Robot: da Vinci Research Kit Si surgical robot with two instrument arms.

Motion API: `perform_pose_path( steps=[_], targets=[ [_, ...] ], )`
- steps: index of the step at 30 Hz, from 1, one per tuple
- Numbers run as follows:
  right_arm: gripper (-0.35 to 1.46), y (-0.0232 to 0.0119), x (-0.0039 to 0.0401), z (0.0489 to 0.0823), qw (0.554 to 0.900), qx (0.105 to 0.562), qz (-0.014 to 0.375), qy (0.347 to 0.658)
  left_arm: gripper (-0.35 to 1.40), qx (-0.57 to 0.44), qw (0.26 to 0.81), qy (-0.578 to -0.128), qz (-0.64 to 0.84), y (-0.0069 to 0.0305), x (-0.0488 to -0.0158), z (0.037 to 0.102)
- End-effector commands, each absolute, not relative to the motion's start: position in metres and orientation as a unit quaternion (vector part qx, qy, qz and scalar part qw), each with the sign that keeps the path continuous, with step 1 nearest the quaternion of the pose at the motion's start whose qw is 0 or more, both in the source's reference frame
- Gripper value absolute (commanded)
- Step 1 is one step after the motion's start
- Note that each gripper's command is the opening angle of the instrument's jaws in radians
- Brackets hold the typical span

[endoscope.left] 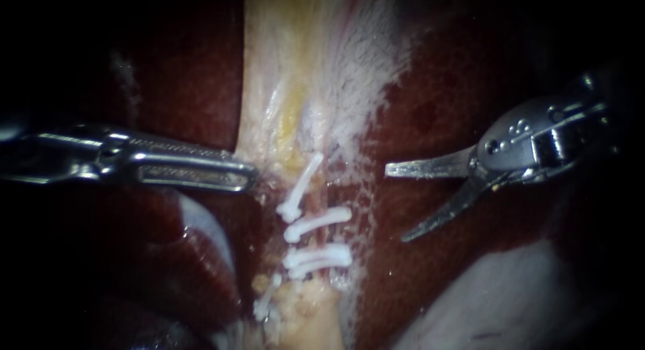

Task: Go to the cutting position right tube

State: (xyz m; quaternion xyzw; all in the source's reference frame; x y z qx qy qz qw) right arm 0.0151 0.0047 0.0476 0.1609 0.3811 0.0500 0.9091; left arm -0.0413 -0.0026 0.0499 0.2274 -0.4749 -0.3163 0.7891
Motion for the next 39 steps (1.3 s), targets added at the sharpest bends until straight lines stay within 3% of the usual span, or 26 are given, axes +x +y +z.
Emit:
perform_pose_path(
  steps=[1, 18, 20, 23, 24, 39],
  targets=[
    [1.44, 0.0046, 0.0151, 0.0477, 0.908, 0.167, 0.057, 0.38, -0.35, 0.228, 0.789, -0.475, -0.316, -0.0026, -0.0412, 0.0498],
    [1.25, 0.0002, 0.0163, 0.053, 0.887, 0.268, 0.117, 0.357, -0.35, 0.215, 0.781, -0.486, -0.327, 0.0022, -0.0376, 0.042],
    [1.17, -0.0004, 0.0166, 0.0535, 0.882, 0.29, 0.116, 0.354, -0.35, 0.213, 0.78, -0.488, -0.328, 0.0023, -0.0374, 0.0408],
    [0.75, -0.0016, 0.0168, 0.0545, 0.871, 0.333, 0.115, 0.341, -0.35, 0.209, 0.779, -0.493, -0.325, 0.0023, -0.0374, 0.039],
    [0.7, -0.0019, 0.0169, 0.0548, 0.87, 0.339, 0.114, 0.339, -0.35, 0.208, 0.779, -0.495, -0.323, 0.0022, -0.0375, 0.0385],
    [0.43, -0.0021, 0.02, 0.0561, 0.862, 0.364, 0.111, 0.334, -0.35, 0.203, 0.778, -0.499, -0.323, 0.0019, -0.0378, 0.0368]
  ],
)
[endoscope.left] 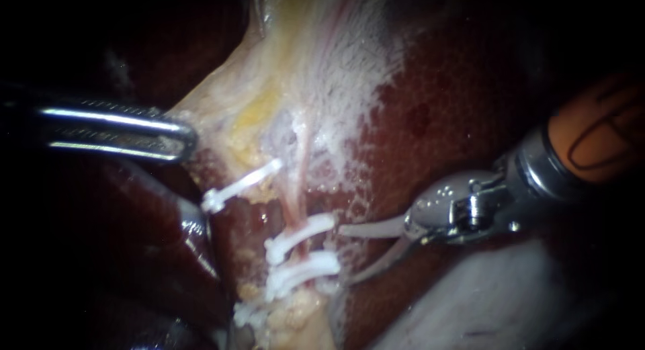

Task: Go to the cutting position right tube

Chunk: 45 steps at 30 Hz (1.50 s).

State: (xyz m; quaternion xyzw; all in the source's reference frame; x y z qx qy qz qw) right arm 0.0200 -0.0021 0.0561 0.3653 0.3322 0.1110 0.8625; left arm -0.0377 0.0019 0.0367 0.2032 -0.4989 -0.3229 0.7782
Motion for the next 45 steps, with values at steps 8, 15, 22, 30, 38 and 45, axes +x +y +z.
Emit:
perform_pose_path(
  steps=[8, 15, 22, 30, 38, 45],
  targets=[
    [0.28, -0.0017, 0.0209, 0.0571, 0.861, 0.363, 0.119, 0.335, -0.35, 0.203, 0.778, -0.499, -0.323, 0.0018, -0.0378, 0.0368],
    [0.26, -0.0017, 0.022, 0.0587, 0.863, 0.359, 0.121, 0.334, -0.35, 0.203, 0.778, -0.499, -0.323, 0.0018, -0.0378, 0.0369],
    [0.26, -0.002, 0.0235, 0.0595, 0.86, 0.369, 0.118, 0.332, -0.35, 0.202, 0.778, -0.499, -0.323, 0.0017, -0.038, 0.037],
    [0.23, -0.0022, 0.0249, 0.0597, 0.852, 0.386, 0.111, 0.336, -0.35, 0.201, 0.779, -0.499, -0.324, 0.0016, -0.0382, 0.0371],
    [0.21, -0.0023, 0.0257, 0.0598, 0.851, 0.387, 0.112, 0.337, -0.35, 0.2, 0.779, -0.499, -0.324, 0.0016, -0.0383, 0.0372],
    [0.21, -0.0025, 0.0257, 0.06, 0.851, 0.386, 0.112, 0.337, -0.35, 0.2, 0.779, -0.499, -0.324, 0.0016, -0.0383, 0.0372]
  ],
)
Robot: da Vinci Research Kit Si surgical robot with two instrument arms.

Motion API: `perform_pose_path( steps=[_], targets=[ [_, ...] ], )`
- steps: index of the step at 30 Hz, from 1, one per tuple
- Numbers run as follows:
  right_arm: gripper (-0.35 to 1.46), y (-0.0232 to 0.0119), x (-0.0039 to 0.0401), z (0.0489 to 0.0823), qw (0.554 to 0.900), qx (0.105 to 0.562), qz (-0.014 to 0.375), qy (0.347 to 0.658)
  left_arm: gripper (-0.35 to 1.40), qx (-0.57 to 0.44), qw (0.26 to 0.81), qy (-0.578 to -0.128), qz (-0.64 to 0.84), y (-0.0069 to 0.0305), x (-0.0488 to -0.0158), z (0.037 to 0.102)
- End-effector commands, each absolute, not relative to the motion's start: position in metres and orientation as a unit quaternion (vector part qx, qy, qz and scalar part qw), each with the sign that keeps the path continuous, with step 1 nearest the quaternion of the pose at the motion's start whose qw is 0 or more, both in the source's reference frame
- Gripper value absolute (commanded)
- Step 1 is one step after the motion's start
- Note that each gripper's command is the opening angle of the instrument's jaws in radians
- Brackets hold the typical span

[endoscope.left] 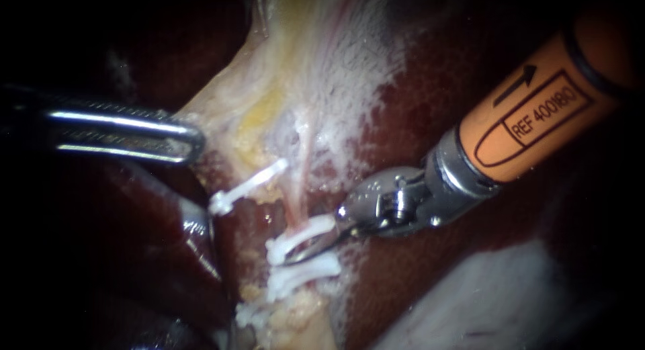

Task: Go to the cutting position right tube

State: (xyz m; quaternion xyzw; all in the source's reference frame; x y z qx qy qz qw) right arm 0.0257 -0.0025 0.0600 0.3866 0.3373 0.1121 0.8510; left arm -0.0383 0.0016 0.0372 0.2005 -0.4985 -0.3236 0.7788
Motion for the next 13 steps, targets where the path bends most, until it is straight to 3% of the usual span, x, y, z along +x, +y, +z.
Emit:
perform_pose_path(
  steps=[1, 13],
  targets=[
    [0.21, -0.0025, 0.0257, 0.06, 0.851, 0.386, 0.111, 0.337, -0.35, 0.2, 0.779, -0.499, -0.324, 0.0016, -0.0383, 0.0372],
    [0.21, -0.0026, 0.0257, 0.0601, 0.851, 0.386, 0.111, 0.337, -0.35, 0.2, 0.779, -0.499, -0.323, 0.0016, -0.0383, 0.0373]
  ],
)
